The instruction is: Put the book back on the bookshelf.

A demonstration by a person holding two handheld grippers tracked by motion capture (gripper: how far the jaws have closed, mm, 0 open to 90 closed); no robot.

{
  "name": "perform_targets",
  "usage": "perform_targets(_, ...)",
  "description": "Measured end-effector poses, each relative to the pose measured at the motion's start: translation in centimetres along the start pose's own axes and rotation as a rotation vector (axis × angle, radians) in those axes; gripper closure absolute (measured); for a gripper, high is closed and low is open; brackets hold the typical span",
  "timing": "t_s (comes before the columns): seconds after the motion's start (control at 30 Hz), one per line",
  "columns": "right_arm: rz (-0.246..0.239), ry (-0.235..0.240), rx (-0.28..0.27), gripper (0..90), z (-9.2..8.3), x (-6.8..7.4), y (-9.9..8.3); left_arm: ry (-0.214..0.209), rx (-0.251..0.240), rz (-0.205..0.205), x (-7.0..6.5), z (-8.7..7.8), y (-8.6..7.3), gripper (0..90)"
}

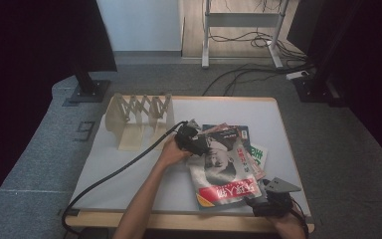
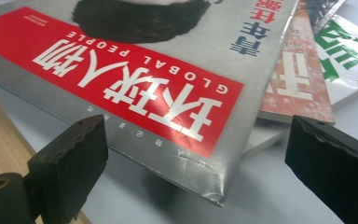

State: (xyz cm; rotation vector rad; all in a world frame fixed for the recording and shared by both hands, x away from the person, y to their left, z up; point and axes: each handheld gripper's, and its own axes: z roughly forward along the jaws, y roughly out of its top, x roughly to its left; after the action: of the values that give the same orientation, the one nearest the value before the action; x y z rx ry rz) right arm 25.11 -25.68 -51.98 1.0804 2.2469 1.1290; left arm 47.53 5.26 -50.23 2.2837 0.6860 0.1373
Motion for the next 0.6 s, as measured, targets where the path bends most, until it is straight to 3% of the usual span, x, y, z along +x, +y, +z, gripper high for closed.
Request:
perform_targets(0.2,0.031,-0.039,-0.01,5.3,-0.3,-0.9,-0.3,0.025,0.02,0.015,-0.5,-0.5,-0.2,0.0)
perform_targets(0.43,0.03,-0.074,0.002,5.3,-0.4,-1.9,0.0,0.054,0.031,0.023,-1.1,-1.1,-0.5,0.2)
perform_targets(0.6,0.048,-0.082,0.006,5.4,-0.4,-2.6,0.2,0.06,0.037,0.018,-1.3,-1.4,-0.8,0.2)
